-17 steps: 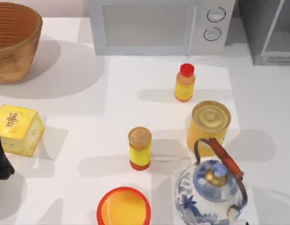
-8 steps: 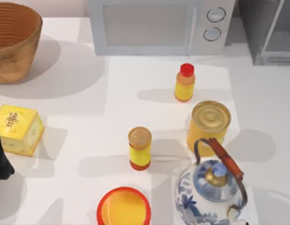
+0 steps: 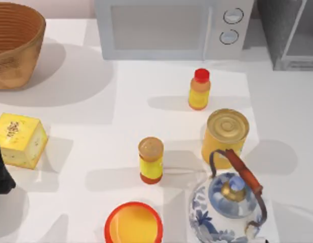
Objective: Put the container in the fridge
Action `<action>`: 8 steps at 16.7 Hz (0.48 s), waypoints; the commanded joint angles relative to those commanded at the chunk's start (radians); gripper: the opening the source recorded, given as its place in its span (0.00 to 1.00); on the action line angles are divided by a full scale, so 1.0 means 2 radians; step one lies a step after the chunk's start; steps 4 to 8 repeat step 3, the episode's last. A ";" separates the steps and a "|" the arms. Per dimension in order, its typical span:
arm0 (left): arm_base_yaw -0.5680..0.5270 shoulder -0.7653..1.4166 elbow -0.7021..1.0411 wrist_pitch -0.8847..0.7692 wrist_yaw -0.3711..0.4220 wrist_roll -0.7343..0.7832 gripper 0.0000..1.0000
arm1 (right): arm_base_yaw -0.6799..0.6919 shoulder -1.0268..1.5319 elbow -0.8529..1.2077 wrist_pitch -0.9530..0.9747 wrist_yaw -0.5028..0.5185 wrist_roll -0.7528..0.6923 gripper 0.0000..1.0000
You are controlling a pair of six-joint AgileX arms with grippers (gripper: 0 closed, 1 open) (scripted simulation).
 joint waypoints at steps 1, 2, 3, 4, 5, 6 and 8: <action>0.000 0.000 0.000 0.000 0.000 0.000 1.00 | 0.000 0.000 0.000 0.000 0.000 0.000 1.00; 0.000 0.000 0.000 0.000 0.000 0.000 1.00 | 0.000 0.000 0.000 0.000 0.000 0.000 1.00; 0.000 0.000 0.000 0.000 0.000 0.000 1.00 | 0.000 0.000 0.000 0.000 0.000 0.000 1.00; 0.000 0.000 0.000 0.000 0.000 0.000 1.00 | 0.000 0.000 0.000 0.000 0.000 0.000 1.00; 0.000 0.000 0.000 0.000 0.000 0.000 1.00 | 0.000 0.000 0.000 0.000 0.000 0.000 1.00; 0.000 0.000 0.000 0.000 0.000 0.000 1.00 | 0.000 0.000 0.000 0.000 0.000 0.000 1.00; 0.000 0.000 0.000 0.000 0.000 0.000 1.00 | 0.000 0.000 0.000 0.000 0.000 0.000 1.00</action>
